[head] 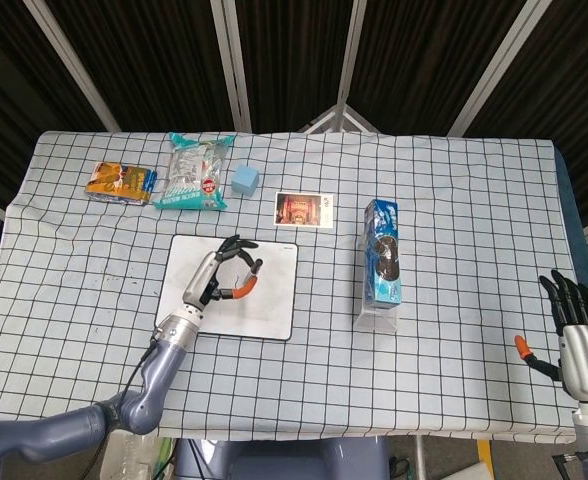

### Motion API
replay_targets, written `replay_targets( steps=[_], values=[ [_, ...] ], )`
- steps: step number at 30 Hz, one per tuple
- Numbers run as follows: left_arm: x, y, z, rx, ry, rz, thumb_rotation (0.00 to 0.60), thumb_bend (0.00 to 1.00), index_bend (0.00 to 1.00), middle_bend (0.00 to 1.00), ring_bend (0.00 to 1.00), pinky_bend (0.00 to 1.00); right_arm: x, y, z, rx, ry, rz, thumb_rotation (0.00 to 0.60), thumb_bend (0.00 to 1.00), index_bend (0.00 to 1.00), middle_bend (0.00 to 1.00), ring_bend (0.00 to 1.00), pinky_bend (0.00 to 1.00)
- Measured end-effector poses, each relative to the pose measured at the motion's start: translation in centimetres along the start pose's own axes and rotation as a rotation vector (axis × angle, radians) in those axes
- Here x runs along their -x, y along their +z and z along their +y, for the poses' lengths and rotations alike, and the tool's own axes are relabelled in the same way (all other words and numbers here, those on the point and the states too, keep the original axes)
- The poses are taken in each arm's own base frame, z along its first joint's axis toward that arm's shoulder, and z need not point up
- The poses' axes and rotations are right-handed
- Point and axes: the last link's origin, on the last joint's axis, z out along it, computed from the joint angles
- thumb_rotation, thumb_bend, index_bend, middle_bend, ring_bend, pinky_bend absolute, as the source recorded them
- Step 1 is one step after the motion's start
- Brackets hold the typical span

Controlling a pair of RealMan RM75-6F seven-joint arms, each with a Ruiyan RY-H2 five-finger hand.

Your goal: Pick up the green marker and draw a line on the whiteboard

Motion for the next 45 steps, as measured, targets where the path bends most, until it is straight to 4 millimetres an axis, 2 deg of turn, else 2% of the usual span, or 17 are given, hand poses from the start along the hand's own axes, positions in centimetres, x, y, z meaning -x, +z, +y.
replay_targets(
  steps=[10, 21, 31, 45],
  values=[
    [-0.6, 1.5, 0.4, 0.020, 0.115, -0.004, 0.600, 0.52, 0.72, 0.22, 0.00, 0.00, 0.1, 0.1, 0.0, 0.004, 0.001, -0.006, 0.600, 0.30, 0.00, 0.00, 0.00, 0.00],
    [0.1, 2.4, -1.2, 0.000, 0.255, -0.029, 0.600, 0.52, 0.73, 0.23, 0.00, 0.00, 0.0, 0.1, 0.1, 0.008, 0.008, -0.008, 0.600, 0.30, 0.00, 0.00, 0.00, 0.00],
    [-0.2, 2.7, -1.8, -0.019, 0.268, -0.013, 0.600, 0.52, 0.73, 0.23, 0.00, 0.00, 0.0, 0.1, 0.1, 0.009, 0.010, -0.009, 0.600, 0.30, 0.00, 0.00, 0.00, 0.00],
    [0.4, 2.8, -1.5, -0.009, 0.239, -0.019, 0.600, 0.52, 0.73, 0.23, 0.00, 0.00, 0.1, 0.1, 0.1, 0.009, 0.010, -0.009, 0.600, 0.30, 0.00, 0.00, 0.00, 0.00]
  ],
)
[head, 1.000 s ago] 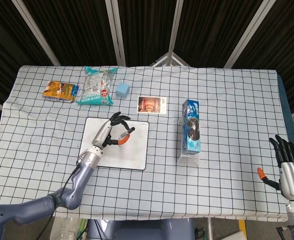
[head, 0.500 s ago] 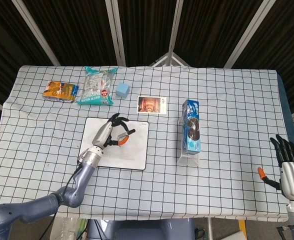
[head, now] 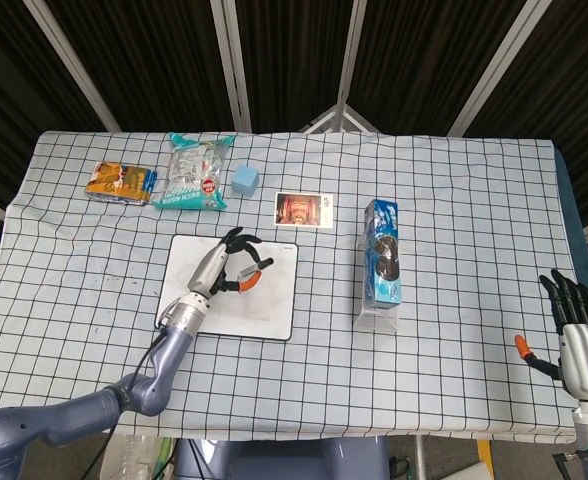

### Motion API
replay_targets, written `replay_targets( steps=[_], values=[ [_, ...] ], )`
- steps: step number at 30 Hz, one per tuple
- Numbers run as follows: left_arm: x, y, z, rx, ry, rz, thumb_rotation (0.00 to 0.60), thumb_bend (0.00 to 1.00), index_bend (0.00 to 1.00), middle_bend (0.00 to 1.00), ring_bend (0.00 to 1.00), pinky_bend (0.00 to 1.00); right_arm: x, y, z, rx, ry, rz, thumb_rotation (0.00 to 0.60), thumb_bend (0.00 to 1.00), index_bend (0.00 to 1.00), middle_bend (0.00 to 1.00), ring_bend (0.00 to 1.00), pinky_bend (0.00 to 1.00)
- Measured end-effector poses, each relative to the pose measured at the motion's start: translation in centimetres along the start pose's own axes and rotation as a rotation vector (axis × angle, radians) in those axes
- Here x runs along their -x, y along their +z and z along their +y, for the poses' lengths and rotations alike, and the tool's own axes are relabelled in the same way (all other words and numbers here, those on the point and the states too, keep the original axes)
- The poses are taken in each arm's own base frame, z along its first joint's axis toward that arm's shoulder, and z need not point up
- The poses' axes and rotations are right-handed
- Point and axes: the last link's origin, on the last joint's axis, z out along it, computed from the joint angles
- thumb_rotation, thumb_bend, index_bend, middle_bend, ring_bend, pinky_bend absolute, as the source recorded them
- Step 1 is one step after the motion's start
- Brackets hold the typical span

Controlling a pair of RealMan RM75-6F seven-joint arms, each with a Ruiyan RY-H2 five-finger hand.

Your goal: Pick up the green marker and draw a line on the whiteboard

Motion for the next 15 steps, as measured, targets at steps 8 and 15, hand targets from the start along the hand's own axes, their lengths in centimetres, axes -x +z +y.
replay_targets(
  steps=[8, 15],
  values=[
    [0.13, 0.14, -0.21, -0.011, 0.000, -0.002, 0.600, 0.52, 0.73, 0.23, 0.00, 0.00, -0.03, -0.07, 0.07, 0.004, 0.002, -0.001, 0.600, 0.30, 0.00, 0.00, 0.00, 0.00],
    [0.30, 0.23, -0.43, -0.019, -0.002, -0.003, 0.600, 0.52, 0.73, 0.23, 0.00, 0.00, -0.01, -0.10, 0.06, 0.004, 0.002, -0.002, 0.600, 0.30, 0.00, 0.00, 0.00, 0.00]
  ],
)
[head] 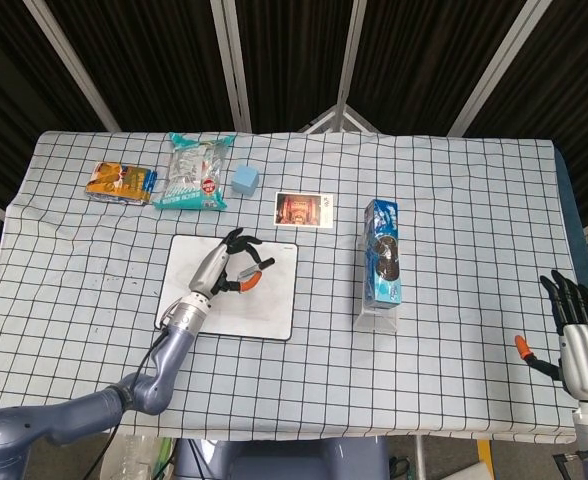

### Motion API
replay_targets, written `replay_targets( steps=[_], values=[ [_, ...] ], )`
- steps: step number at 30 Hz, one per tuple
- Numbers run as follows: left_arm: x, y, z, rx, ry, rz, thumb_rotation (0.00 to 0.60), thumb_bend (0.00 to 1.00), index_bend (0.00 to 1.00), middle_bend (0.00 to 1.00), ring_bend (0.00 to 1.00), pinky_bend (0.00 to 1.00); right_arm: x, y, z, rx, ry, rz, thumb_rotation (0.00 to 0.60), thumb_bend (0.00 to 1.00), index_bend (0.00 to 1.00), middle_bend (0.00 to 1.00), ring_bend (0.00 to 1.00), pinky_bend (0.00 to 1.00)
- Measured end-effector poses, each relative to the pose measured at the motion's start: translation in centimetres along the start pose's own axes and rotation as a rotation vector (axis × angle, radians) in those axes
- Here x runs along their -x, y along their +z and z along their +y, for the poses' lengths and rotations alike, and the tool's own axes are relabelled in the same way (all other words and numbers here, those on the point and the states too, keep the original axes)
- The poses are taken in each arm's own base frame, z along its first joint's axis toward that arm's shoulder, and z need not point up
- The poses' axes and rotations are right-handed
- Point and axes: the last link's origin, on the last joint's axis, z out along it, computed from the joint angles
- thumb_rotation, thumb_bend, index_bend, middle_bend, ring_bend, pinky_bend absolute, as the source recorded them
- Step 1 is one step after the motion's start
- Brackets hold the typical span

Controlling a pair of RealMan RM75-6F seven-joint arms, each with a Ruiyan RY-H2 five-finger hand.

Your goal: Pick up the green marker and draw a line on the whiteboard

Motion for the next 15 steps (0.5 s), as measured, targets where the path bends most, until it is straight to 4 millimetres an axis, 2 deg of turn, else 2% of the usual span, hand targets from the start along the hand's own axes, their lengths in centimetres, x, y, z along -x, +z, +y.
replay_targets(
  steps=[7, 15],
  values=[
    [-0.3, 0.1, -0.6, -0.006, 0.029, 0.009, 0.600, 0.52, 0.73, 0.23, 0.00, 0.00, 0.0, -0.1, 0.1, 0.004, 0.001, 0.001, 0.600, 0.30, 0.00, 0.00, 0.00, 0.00],
    [-1.8, 0.3, -1.7, -0.013, 0.085, 0.037, 0.600, 0.52, 0.73, 0.23, 0.00, 0.00, 0.1, -0.2, 0.1, 0.013, 0.016, -0.004, 0.600, 0.30, 0.00, 0.00, 0.00, 0.00]
  ],
)
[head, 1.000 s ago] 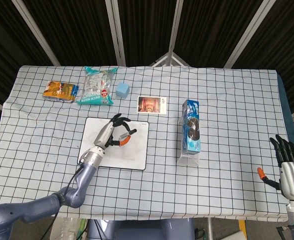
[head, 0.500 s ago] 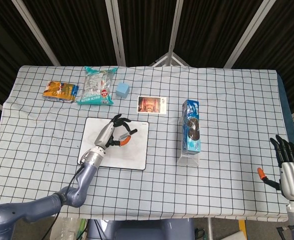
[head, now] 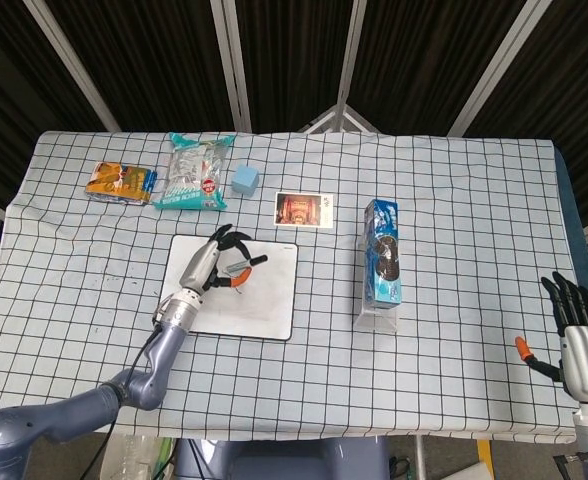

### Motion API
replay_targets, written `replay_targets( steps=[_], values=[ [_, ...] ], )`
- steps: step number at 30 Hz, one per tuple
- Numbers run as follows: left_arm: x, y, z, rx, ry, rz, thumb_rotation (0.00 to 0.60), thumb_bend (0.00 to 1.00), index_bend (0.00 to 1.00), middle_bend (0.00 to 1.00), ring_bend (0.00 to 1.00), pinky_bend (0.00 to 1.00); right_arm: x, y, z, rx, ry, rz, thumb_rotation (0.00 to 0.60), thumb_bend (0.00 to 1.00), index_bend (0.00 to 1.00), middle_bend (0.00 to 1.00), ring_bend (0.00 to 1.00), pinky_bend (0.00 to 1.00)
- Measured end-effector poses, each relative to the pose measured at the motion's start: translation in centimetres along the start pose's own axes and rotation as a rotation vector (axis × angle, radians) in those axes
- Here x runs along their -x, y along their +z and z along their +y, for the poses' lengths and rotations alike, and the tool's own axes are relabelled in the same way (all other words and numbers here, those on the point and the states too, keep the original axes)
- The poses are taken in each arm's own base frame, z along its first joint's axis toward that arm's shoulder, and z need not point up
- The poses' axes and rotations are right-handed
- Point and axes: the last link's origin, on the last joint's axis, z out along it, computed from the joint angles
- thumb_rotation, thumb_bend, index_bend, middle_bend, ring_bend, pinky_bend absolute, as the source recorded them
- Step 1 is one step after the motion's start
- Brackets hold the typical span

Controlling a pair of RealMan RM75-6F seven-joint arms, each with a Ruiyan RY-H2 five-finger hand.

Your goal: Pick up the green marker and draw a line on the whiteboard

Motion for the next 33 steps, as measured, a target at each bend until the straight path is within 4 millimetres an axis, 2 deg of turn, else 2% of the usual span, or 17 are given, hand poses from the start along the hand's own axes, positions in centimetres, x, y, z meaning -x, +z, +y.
replay_targets(
  steps=[5, 9, 16, 22, 26, 28, 33],
  values=[
    [-1.4, 0.1, -1.2, -0.010, 0.043, 0.032, 0.600, 0.52, 0.73, 0.23, 0.00, 0.00, 0.0, -0.1, 0.0, 0.000, -0.004, 0.001, 0.600, 0.30, 0.00, 0.00, 0.00, 0.00],
    [-2.6, 0.1, -1.3, -0.007, 0.020, 0.070, 0.600, 0.52, 0.73, 0.23, 0.00, 0.00, 0.0, -0.2, 0.1, -0.002, -0.007, 0.005, 0.600, 0.30, 0.00, 0.00, 0.00, 0.00],
    [-5.1, 0.0, 0.3, 0.054, -0.063, 0.139, 0.600, 0.52, 0.73, 0.23, 0.00, 0.00, 0.0, -0.2, 0.0, -0.009, -0.009, 0.006, 0.600, 0.30, 0.00, 0.00, 0.00, 0.00],
    [-8.0, -1.2, 2.3, 0.134, -0.084, 0.185, 0.600, 0.52, 0.73, 0.23, 0.00, 0.00, 0.0, -0.3, 0.0, -0.012, -0.011, 0.004, 0.600, 0.30, 0.00, 0.00, 0.00, 0.00],
    [-10.0, -2.5, 2.5, 0.151, 0.000, 0.201, 0.600, 0.52, 0.73, 0.23, 0.00, 0.00, 0.0, -0.3, 0.0, -0.008, -0.015, 0.002, 0.600, 0.30, 0.00, 0.00, 0.00, 0.00],
    [-10.4, -3.1, 2.3, 0.148, 0.049, 0.202, 0.600, 0.52, 0.73, 0.23, 0.00, 0.00, 0.0, -0.2, 0.0, -0.008, -0.019, 0.002, 0.600, 0.30, 0.00, 0.00, 0.00, 0.00],
    [-11.7, -4.9, 0.9, 0.116, 0.251, 0.192, 0.600, 0.51, 0.73, 0.23, 0.00, 0.00, 0.1, -0.3, 0.0, -0.008, -0.025, -0.003, 0.600, 0.30, 0.00, 0.00, 0.00, 0.00]
  ],
)
